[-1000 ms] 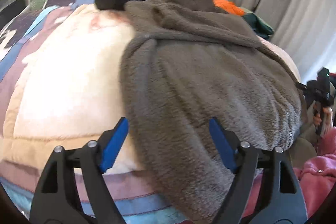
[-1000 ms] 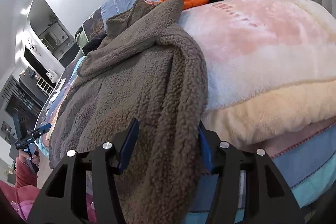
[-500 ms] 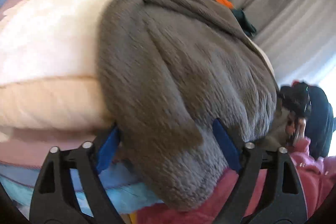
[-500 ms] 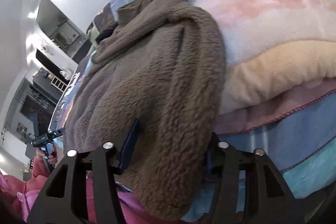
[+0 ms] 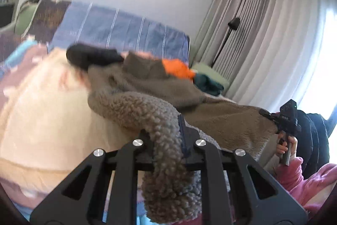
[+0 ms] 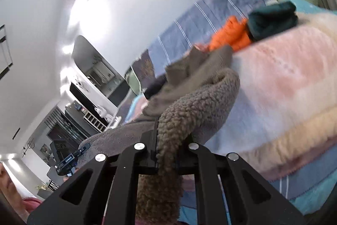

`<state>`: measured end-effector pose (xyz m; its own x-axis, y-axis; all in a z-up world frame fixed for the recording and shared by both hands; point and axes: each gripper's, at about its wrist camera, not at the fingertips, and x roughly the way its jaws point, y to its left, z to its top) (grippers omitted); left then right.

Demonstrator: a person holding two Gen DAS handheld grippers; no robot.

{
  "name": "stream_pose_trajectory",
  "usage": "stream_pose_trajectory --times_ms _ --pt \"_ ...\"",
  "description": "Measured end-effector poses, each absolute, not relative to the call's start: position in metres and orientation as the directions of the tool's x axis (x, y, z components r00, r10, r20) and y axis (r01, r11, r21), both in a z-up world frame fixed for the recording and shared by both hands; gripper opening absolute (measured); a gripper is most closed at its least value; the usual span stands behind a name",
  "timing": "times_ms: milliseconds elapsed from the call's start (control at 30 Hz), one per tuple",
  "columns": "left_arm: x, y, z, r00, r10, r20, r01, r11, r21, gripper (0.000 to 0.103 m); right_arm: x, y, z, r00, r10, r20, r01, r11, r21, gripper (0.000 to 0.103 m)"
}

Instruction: Fold large clothes

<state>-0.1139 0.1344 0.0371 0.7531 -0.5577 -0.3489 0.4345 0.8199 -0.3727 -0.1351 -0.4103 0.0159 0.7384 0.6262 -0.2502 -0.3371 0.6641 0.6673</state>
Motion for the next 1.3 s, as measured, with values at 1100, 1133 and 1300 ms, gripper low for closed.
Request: stream_pose_trajectory --times_ms 1100,1133,1300 --pt "0.277 0.138 -0.057 0.683 -0.105 -0.723 -0.002 0.989 -0.146 0.02 0.261 -0.375 -0.076 0.677 0.199 -0.709 0.136 0.912 0.386 0.013" --pt "0.287 0.138 -0.079 0.653 -0.093 -0.752 -0.006 0.992 -0.128 0.021 0.269 -0.383 -0.098 0.637 0.243 -0.732 0.169 0.882 0.44 0.014" --pt "0.289 0.162 -0.102 0.636 -0.217 -0.74 -0.008 0.958 -0.287 0.023 0.273 -0.4 -0.104 0.64 0.325 -0.696 0.149 0.836 0.528 0.018"
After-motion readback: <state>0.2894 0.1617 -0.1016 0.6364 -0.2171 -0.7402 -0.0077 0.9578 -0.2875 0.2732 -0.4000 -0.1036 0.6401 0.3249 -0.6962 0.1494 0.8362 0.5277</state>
